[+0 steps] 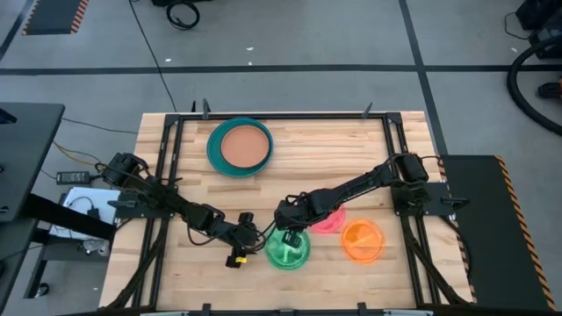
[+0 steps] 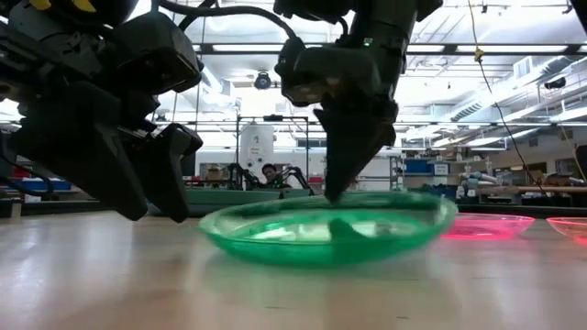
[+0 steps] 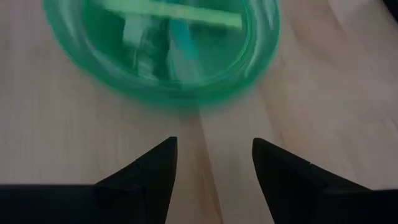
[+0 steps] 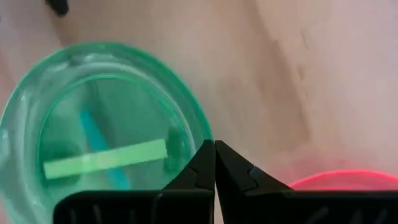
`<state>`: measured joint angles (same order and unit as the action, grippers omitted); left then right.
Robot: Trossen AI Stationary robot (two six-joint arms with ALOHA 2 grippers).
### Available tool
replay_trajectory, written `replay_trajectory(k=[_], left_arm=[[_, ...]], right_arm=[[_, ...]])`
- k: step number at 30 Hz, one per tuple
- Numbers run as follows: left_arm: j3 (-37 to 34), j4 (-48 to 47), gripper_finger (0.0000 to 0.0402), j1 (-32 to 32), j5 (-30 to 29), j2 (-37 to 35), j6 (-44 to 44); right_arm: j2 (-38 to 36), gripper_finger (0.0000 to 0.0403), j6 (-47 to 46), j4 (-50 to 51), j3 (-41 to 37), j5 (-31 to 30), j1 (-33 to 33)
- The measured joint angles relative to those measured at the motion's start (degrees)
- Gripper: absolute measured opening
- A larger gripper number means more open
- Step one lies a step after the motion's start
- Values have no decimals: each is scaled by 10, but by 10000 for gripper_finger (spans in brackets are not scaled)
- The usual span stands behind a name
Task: Stack plastic plates
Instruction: Stack the light green plate on top of the brown plate
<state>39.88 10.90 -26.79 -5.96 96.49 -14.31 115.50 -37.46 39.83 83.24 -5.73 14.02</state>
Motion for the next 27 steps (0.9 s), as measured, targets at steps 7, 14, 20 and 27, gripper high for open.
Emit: replay_trajectory(k=[7, 14, 20, 27], left_arm=[[0, 0, 217, 0, 0, 0, 0], [0, -1, 217, 0, 0, 0, 1], [0, -3, 217, 0, 0, 0, 0], [0, -4, 217, 0, 0, 0, 0]], right_arm=[[0, 9, -3, 3, 0, 20, -3], [3, 9, 18, -11, 1, 30, -5], [5, 9, 12, 20, 1, 44, -12], [3, 9, 10, 14, 0, 18, -18]])
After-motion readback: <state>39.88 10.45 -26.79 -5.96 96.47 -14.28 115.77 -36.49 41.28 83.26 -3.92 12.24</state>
